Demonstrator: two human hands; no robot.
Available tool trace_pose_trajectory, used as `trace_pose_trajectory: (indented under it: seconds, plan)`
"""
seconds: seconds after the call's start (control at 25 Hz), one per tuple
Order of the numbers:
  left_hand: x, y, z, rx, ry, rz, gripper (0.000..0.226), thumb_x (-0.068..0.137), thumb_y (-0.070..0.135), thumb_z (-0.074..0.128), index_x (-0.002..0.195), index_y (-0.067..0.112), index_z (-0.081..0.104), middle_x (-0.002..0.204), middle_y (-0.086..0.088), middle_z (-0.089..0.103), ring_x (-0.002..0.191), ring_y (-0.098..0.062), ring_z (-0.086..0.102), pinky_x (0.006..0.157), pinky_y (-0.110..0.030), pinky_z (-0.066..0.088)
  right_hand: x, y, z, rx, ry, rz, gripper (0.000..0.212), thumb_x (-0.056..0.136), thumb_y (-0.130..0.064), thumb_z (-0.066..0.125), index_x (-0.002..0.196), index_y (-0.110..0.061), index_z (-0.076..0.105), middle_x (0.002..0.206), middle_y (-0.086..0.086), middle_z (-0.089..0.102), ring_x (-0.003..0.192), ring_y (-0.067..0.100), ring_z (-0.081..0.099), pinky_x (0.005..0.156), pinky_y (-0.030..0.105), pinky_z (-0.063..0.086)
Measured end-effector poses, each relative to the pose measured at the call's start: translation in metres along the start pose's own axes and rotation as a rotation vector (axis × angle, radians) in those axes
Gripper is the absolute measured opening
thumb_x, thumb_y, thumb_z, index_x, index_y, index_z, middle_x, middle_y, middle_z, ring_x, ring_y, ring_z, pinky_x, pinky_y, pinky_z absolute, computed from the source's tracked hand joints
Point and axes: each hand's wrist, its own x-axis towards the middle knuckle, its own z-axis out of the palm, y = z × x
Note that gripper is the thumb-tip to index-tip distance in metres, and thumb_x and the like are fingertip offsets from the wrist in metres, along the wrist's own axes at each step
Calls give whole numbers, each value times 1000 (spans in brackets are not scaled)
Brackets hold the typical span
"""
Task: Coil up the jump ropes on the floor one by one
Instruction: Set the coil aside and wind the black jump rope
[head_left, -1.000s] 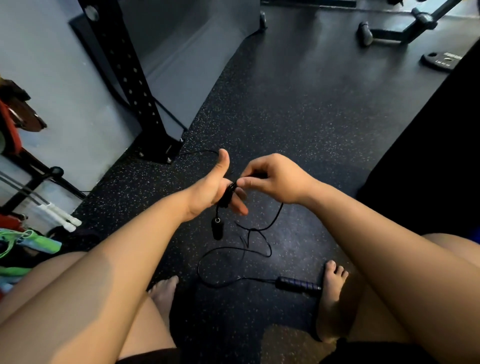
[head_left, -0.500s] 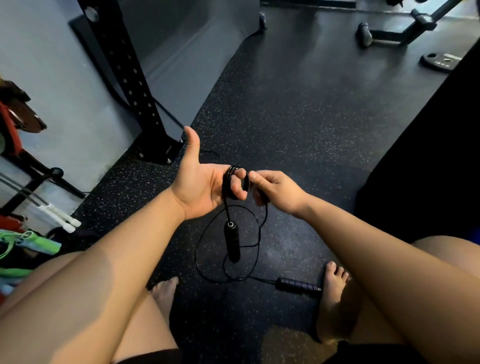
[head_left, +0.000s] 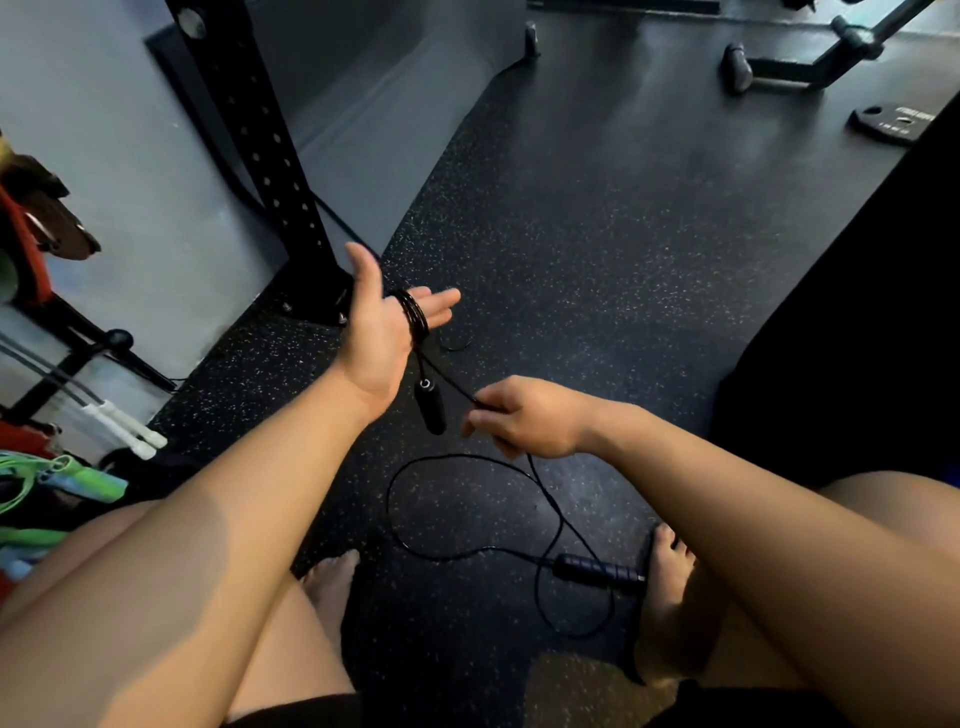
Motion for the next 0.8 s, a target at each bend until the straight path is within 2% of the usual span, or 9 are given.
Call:
trace_pose_trajectory:
  seconds: [0.08, 0.16, 0.24, 0.32, 0.36, 0.44, 0.56, 0.68, 0.8]
  plan:
    - [3, -10, 1, 291, -31, -62, 141, 52, 104, -3, 143, 15, 59, 119, 13, 69, 123, -9, 60, 123, -42, 7, -4, -13, -11, -49, 80, -102, 23, 104, -30, 51, 99, -20, 71, 56, -8, 52, 46, 0, 49, 50, 13, 38]
    - [2, -17, 1, 497, -162, -157, 142, 42, 111, 0, 118, 19, 77, 118, 9, 72, 123, -12, 60, 123, -41, 10, -8, -18, -25, -83, 195, -192, 21, 102, -32, 56, 96, -20, 72, 61, -8, 56, 50, 3, 49, 51, 16, 38]
    - [-6, -16, 6, 600, -342, -268, 135, 57, 104, -7, 100, 11, 81, 110, -5, 78, 116, -15, 66, 125, -48, 13, -9, -12, -39, -84, 308, -238, 22, 97, -37, 64, 89, -18, 73, 70, -4, 67, 58, 7, 54, 58, 27, 44]
    - [-16, -8, 13, 633, -466, -337, 135, 70, 91, -17, 93, -1, 79, 103, -12, 78, 104, -17, 71, 123, -46, 19, -8, 2, -49, -4, 387, -238, 23, 90, -40, 72, 88, -17, 75, 74, -1, 71, 64, 7, 58, 62, 31, 47]
    - [-20, -4, 15, 602, -504, -358, 134, 74, 87, -19, 88, -5, 77, 99, -15, 77, 97, -21, 71, 120, -45, 25, -7, 9, -52, 29, 417, -234, 24, 87, -42, 75, 86, -18, 75, 75, 1, 71, 65, 8, 57, 63, 33, 47]
    - [-25, 4, 17, 464, -540, -373, 129, 74, 88, -18, 79, -3, 73, 75, -18, 71, 81, -29, 70, 110, -45, 37, -4, 21, -52, 55, 452, -211, 29, 85, -45, 74, 80, -17, 72, 70, 6, 66, 62, 9, 51, 60, 35, 44]
    - [-27, 10, 18, 284, -548, -343, 124, 70, 92, -18, 82, -2, 62, 53, -9, 57, 64, -30, 64, 100, -47, 44, -5, 34, -42, 36, 441, -142, 36, 95, -45, 61, 80, -13, 68, 57, -4, 48, 52, 4, 42, 53, 25, 36]
    - [-29, 13, 18, 102, -524, -284, 119, 68, 93, -18, 78, 3, 59, 49, -6, 51, 59, -28, 60, 95, -45, 46, -3, 41, -26, 60, 412, -77, 42, 103, -45, 46, 85, -14, 69, 58, -3, 55, 50, 4, 47, 57, 25, 41]
    - [-27, 16, 12, -128, -449, -190, 119, 67, 97, -10, 83, 2, 60, 56, -7, 55, 64, -29, 62, 98, -44, 44, 4, 44, -8, 173, 324, -23, 46, 105, -44, 41, 89, -9, 67, 60, 3, 61, 54, 13, 54, 61, 31, 46]
